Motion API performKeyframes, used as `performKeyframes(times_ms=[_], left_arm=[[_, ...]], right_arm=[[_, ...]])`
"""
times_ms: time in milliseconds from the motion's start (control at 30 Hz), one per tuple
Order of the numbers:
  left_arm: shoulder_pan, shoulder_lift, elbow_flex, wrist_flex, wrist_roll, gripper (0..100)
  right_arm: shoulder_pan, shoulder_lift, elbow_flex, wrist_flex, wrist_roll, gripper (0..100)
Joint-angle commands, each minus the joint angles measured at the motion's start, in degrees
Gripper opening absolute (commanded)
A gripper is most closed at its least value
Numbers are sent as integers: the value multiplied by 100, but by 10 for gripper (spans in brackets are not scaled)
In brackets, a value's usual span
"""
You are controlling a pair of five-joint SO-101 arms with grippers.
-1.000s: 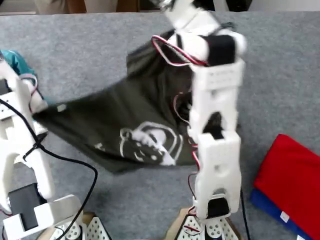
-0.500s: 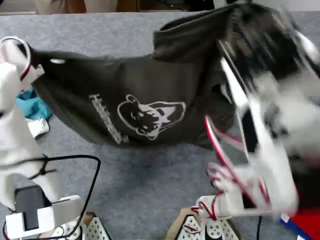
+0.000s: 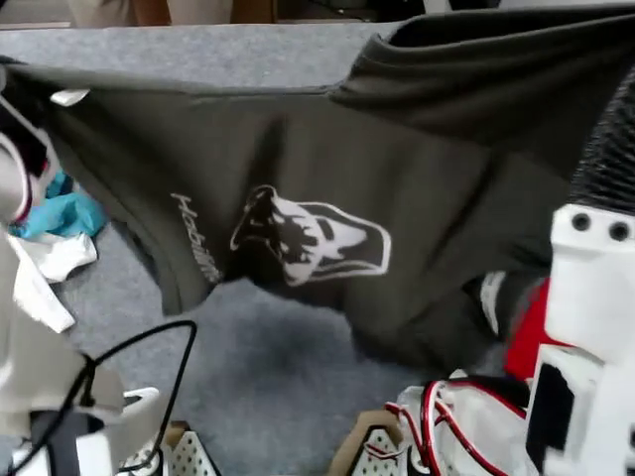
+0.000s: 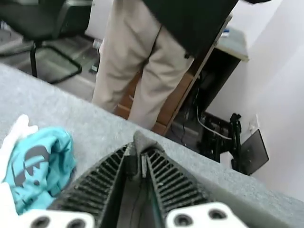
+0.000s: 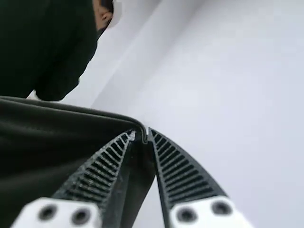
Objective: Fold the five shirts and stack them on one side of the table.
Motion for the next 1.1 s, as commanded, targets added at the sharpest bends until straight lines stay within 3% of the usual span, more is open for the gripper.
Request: performKeyframes(times_ms=[0, 267, 567, 667, 867, 967, 1067], left_arm=[[18, -444, 229, 53, -141, 19], [26, -1719, 1521, 53, -325, 19], [26, -2756, 4070, -26, -730, 19], [26, -2589, 4976, -695, -730, 19], [26, -1648, 6488, -2963, -703, 19], [18, -840, 6567, -3798, -686, 19], [35, 22, 6057, -4114, -651, 19]], right_arm=[[84, -40, 22, -448, -9, 5], [75, -356, -4, 79, -9, 5], [66, -488, 31, 1143, 0, 5], [84, 66, 31, 1187, 9, 5], [75, 1886, 22, 809, 9, 5], [31, 2897, 22, 492, 141, 8], [-92, 3802, 13, 237, 185, 7]])
